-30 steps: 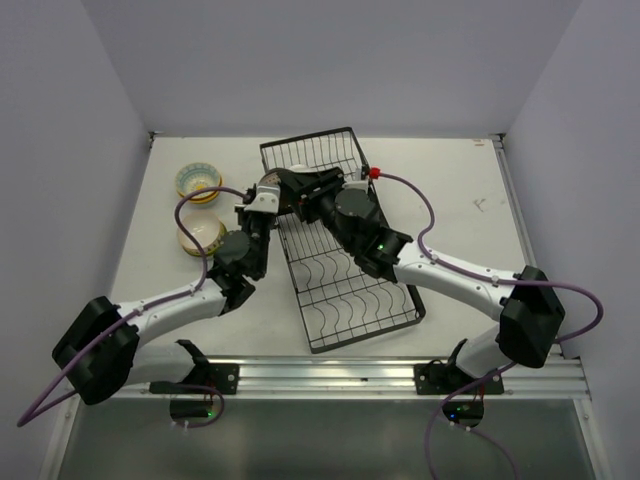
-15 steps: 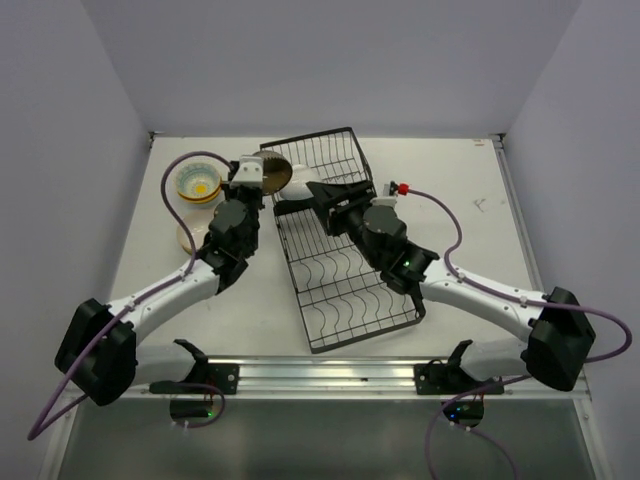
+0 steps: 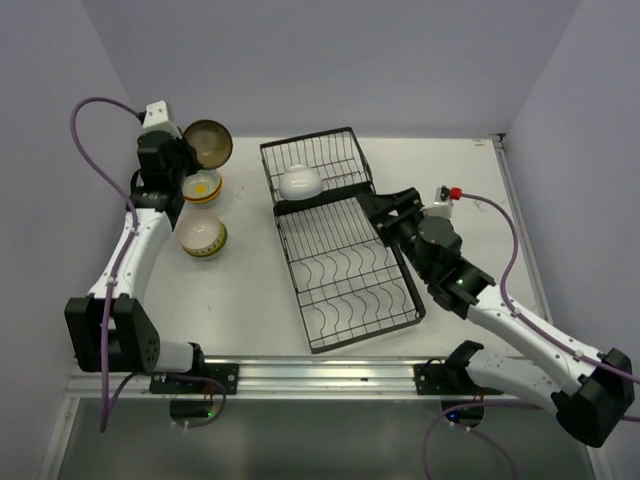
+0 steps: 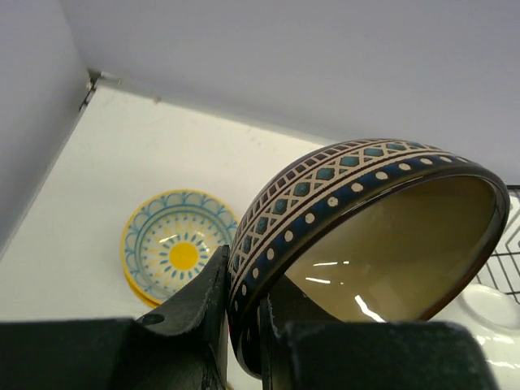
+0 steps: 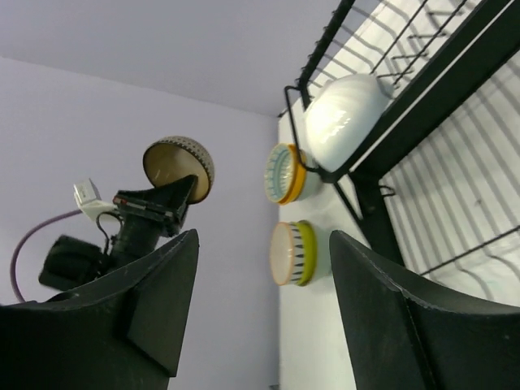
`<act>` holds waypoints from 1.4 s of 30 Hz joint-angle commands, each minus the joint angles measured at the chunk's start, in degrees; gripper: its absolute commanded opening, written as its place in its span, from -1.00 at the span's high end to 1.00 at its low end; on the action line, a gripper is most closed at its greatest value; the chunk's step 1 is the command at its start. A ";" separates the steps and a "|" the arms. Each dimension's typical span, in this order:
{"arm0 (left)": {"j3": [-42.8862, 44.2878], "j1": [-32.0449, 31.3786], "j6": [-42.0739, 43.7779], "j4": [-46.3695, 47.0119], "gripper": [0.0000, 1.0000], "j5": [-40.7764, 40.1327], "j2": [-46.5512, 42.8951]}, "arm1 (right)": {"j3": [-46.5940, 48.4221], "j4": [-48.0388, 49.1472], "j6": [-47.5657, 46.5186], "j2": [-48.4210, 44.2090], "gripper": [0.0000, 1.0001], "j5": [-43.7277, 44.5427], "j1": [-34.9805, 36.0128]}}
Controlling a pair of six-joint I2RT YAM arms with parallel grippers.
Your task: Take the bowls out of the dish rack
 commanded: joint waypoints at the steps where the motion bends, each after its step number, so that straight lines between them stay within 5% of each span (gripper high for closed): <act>1: 6.36 6.27 -9.68 -9.16 1.00 12.67 5.06 | -0.62 -7.05 -11.35 -4.60 -0.40 -1.01 -1.55; 11: 17.17 14.89 -12.07 -17.52 1.00 18.84 19.47 | -2.89 -15.94 -27.27 -9.62 -0.50 -0.74 -3.57; 35: 25.89 19.46 -13.74 -24.12 1.00 22.62 30.12 | -12.13 -11.46 -31.32 -6.37 -0.65 -0.65 -7.87; 42: 28.61 19.99 -13.92 -25.79 0.85 25.08 32.50 | -13.45 -10.75 -30.97 -5.49 -0.66 -1.27 -9.02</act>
